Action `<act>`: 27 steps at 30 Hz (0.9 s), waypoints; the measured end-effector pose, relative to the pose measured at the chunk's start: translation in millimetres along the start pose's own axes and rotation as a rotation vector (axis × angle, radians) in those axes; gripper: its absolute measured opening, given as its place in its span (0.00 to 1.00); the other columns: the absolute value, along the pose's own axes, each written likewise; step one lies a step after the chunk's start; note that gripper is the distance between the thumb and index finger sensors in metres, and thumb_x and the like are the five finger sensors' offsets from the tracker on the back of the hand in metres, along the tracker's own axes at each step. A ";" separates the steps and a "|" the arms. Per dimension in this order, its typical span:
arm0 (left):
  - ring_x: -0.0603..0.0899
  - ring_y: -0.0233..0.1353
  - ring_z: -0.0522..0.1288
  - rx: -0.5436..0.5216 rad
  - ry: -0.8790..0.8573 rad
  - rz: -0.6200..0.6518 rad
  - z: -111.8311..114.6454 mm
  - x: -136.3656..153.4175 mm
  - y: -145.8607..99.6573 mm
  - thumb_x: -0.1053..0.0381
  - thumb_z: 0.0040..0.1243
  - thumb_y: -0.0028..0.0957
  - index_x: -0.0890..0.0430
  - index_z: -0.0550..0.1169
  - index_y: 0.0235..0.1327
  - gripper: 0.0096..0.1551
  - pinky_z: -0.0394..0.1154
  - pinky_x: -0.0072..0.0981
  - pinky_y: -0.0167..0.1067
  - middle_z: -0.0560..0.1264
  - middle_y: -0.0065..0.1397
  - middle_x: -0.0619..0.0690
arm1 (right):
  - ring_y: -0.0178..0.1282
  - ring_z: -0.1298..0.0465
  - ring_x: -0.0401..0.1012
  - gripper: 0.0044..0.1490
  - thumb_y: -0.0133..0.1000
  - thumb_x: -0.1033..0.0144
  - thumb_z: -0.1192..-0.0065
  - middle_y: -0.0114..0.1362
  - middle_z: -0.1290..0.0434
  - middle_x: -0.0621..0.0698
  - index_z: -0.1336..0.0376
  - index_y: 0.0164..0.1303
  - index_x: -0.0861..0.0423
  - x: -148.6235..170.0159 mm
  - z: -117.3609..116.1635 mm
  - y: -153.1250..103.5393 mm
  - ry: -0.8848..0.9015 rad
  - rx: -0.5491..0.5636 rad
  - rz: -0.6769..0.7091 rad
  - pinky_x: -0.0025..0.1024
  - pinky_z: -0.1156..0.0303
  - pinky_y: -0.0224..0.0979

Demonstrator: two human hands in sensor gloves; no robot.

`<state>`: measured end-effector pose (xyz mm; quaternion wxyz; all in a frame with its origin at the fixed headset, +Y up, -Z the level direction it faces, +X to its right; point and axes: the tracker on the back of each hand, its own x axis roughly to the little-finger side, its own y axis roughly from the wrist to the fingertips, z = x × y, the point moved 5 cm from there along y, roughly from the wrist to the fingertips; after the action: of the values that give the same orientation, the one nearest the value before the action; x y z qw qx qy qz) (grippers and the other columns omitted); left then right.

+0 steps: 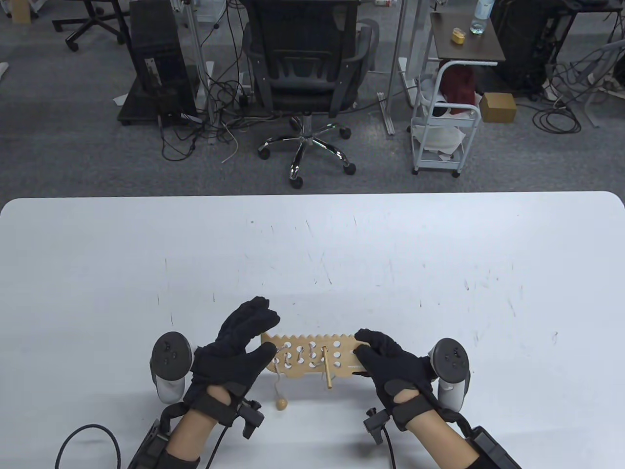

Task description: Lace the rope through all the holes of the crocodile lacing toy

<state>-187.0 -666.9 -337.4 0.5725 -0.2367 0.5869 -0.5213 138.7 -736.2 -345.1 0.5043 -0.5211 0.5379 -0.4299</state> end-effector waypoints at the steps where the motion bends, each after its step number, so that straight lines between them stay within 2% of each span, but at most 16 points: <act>1: 0.66 0.84 0.49 0.013 0.020 0.010 2.4 -2.2 0.0 0.37 0.70 0.44 0.29 0.76 0.67 0.33 0.45 0.66 0.77 0.59 0.84 0.49 | 0.48 0.12 0.46 0.31 0.51 0.61 0.32 0.55 0.17 0.54 0.35 0.61 0.61 -0.2 -0.2 -0.1 0.000 0.000 0.000 0.42 0.21 0.54; 6: 0.66 0.84 0.48 0.059 0.106 0.031 15.1 -8.9 -0.9 0.38 0.71 0.44 0.29 0.77 0.66 0.32 0.43 0.67 0.77 0.59 0.85 0.49 | 0.48 0.12 0.46 0.31 0.51 0.61 0.31 0.55 0.16 0.55 0.34 0.60 0.63 -1.6 -2.8 -2.1 -0.010 0.000 0.009 0.42 0.21 0.54; 11: 0.67 0.85 0.47 0.098 0.345 0.066 27.8 -15.3 -2.5 0.39 0.72 0.43 0.28 0.77 0.65 0.32 0.42 0.67 0.76 0.58 0.85 0.48 | 0.48 0.12 0.46 0.31 0.51 0.61 0.31 0.55 0.16 0.56 0.34 0.61 0.63 -2.6 -6.3 -4.7 -0.021 -0.002 0.009 0.42 0.21 0.54; 18: 0.68 0.85 0.45 0.180 0.613 0.117 57.6 -21.7 -6.7 0.39 0.73 0.43 0.26 0.77 0.64 0.32 0.38 0.68 0.76 0.56 0.86 0.47 | 0.48 0.12 0.47 0.31 0.51 0.61 0.30 0.55 0.16 0.56 0.33 0.60 0.64 -4.7 -13.3 -8.4 -0.036 -0.024 0.010 0.42 0.21 0.54; 23: 0.68 0.85 0.45 0.210 0.679 0.150 71.8 -26.1 -10.0 0.40 0.74 0.42 0.25 0.78 0.62 0.31 0.38 0.68 0.76 0.56 0.86 0.47 | 0.48 0.11 0.47 0.32 0.51 0.61 0.30 0.54 0.16 0.57 0.33 0.59 0.65 -6.9 -18.1 -9.8 -0.051 -0.044 0.020 0.42 0.20 0.53; 27: 0.68 0.85 0.47 0.228 0.621 0.142 76.1 -24.0 -9.7 0.42 0.74 0.42 0.27 0.83 0.54 0.25 0.38 0.68 0.76 0.58 0.85 0.47 | 0.48 0.12 0.47 0.32 0.51 0.61 0.29 0.54 0.16 0.57 0.33 0.60 0.65 -7.2 -22.7 -11.0 -0.050 -0.065 0.022 0.43 0.20 0.53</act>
<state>-114.6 -675.2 -303.5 0.4239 0.0405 0.6861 -0.5898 117.2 -731.4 -330.8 0.5051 -0.5417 0.5446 -0.3935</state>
